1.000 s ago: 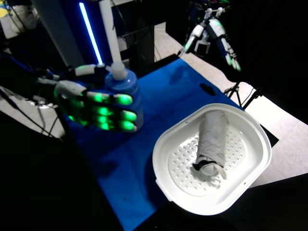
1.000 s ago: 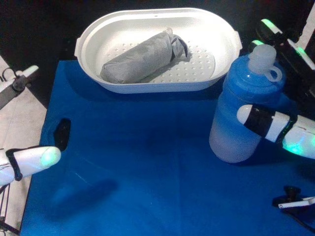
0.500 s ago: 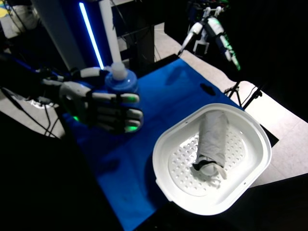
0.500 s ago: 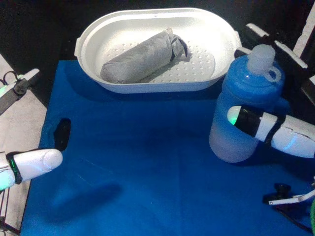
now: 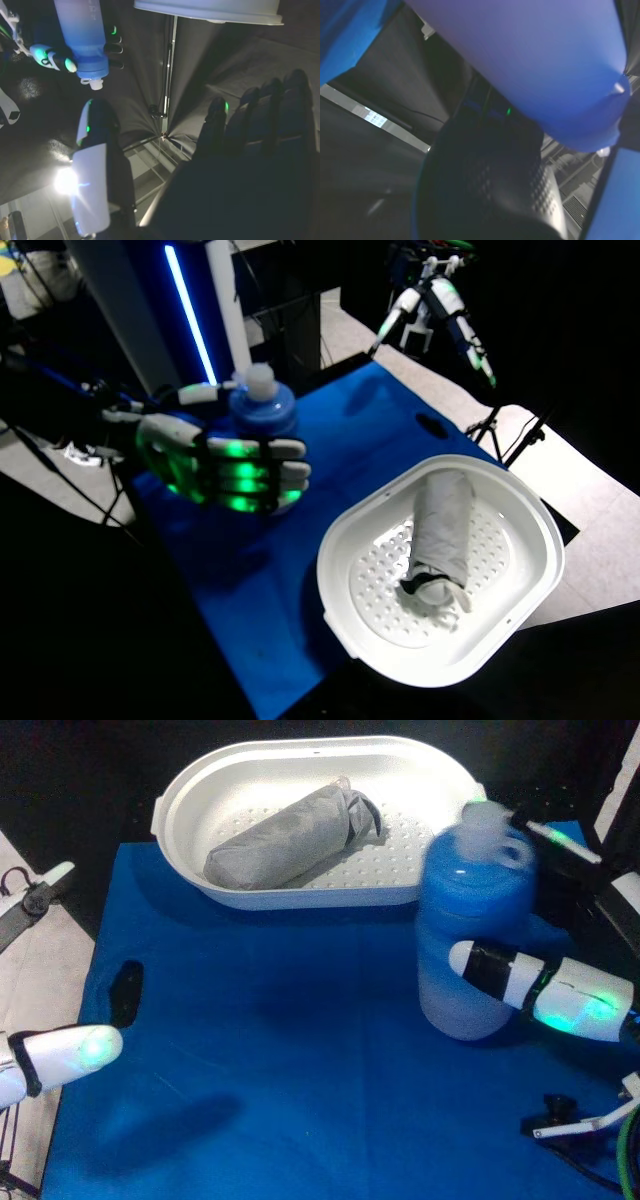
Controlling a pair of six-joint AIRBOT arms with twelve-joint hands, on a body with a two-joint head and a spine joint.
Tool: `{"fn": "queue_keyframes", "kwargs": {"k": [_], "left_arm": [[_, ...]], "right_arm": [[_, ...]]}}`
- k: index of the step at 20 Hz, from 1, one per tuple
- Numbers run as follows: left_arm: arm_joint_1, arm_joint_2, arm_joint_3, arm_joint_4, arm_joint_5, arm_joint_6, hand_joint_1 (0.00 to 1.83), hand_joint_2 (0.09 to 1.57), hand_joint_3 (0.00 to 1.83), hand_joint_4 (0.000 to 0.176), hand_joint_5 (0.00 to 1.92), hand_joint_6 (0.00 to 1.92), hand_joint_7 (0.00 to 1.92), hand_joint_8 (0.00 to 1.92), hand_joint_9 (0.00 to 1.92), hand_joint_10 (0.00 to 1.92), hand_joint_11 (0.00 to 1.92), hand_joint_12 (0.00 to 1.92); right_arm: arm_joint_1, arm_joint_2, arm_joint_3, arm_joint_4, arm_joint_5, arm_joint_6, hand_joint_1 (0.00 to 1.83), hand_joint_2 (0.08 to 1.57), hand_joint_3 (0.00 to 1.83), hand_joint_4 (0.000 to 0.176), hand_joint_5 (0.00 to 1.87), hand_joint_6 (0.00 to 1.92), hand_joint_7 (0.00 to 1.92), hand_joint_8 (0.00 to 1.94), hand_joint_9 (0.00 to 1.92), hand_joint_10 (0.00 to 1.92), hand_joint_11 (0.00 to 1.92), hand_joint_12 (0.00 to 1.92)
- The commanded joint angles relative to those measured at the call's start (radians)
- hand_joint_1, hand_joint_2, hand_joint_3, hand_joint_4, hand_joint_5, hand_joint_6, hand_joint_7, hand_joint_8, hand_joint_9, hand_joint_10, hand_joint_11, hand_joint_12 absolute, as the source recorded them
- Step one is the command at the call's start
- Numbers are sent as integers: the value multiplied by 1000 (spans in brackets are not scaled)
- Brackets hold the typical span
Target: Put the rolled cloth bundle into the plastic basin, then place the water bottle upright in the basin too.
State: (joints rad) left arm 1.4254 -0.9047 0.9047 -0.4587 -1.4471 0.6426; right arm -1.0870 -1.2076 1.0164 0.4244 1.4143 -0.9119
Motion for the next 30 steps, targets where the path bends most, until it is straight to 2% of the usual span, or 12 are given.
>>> {"fn": "queue_keyframes", "kwargs": {"k": [1,7,10,19,20,22,23,24,26,27,29,30], "left_arm": [[-3,-8,-1,7,-129,-11,579,871,8,176,42,0,0,0,0,0,0,0],[8,-12,-6,0,-132,-15,529,848,0,176,27,0,0,0,0,0,9,4],[10,-14,-7,-1,-133,-16,537,847,0,176,23,0,0,0,0,0,0,0],[36,-19,-13,-17,-150,-28,522,843,0,176,24,0,6,2,0,0,3,1],[37,-20,-14,-18,-151,-29,522,847,0,176,24,0,7,2,0,0,0,0],[38,-21,-14,-18,-151,-29,531,841,0,176,27,1,4,1,0,0,0,0],[38,-22,-14,-19,-151,-29,531,849,2,176,30,2,0,0,0,0,0,0],[38,-23,-14,-20,-151,-29,519,850,2,176,28,1,0,0,0,0,0,0],[40,-25,-14,-23,-151,-30,509,849,1,176,25,1,0,0,0,0,0,0],[41,-26,-14,-23,-151,-31,511,852,2,176,22,0,0,0,0,0,0,0],[41,-27,-14,-24,-151,-31,509,846,0,176,19,0,0,0,0,0,0,0],[41,-28,-14,-24,-151,-31,512,846,0,176,22,2,0,0,0,0,0,0]], "right_arm": [[15,-1,5,-39,106,15,1059,1099,0,39,612,14,688,26,707,42,414,832],[15,6,6,-39,103,15,1109,1111,0,12,676,1,766,29,751,103,398,1052],[15,8,5,-39,103,15,1089,1115,0,0,675,0,775,42,536,636,348,1156],[15,69,-2,-48,104,15,1051,1110,0,3,712,4,791,131,465,960,312,1382],[15,75,-2,-52,104,15,1057,1109,0,0,719,1,753,238,455,998,312,1390],[15,86,-2,-62,106,15,1086,1084,0,0,788,13,528,915,438,1195,318,1538],[15,92,-2,-68,109,15,1059,1151,4,0,847,945,476,1135,439,1270,346,1561],[15,96,-2,-72,113,15,1033,1200,2,0,788,1230,462,1215,434,1319,363,1585],[15,102,-2,-75,123,15,1046,1215,0,0,773,1315,537,1425,587,1510,661,1667],[15,105,-2,-76,129,15,1175,1101,0,0,594,1355,592,1631,700,1784,811,1893],[15,107,-1,-78,131,15,1269,1065,0,0,575,1584,707,1923,890,1920,989,1921],[15,108,-1,-78,132,15,1294,1065,0,23,623,1728,772,1940,910,1921,994,1921]]}}
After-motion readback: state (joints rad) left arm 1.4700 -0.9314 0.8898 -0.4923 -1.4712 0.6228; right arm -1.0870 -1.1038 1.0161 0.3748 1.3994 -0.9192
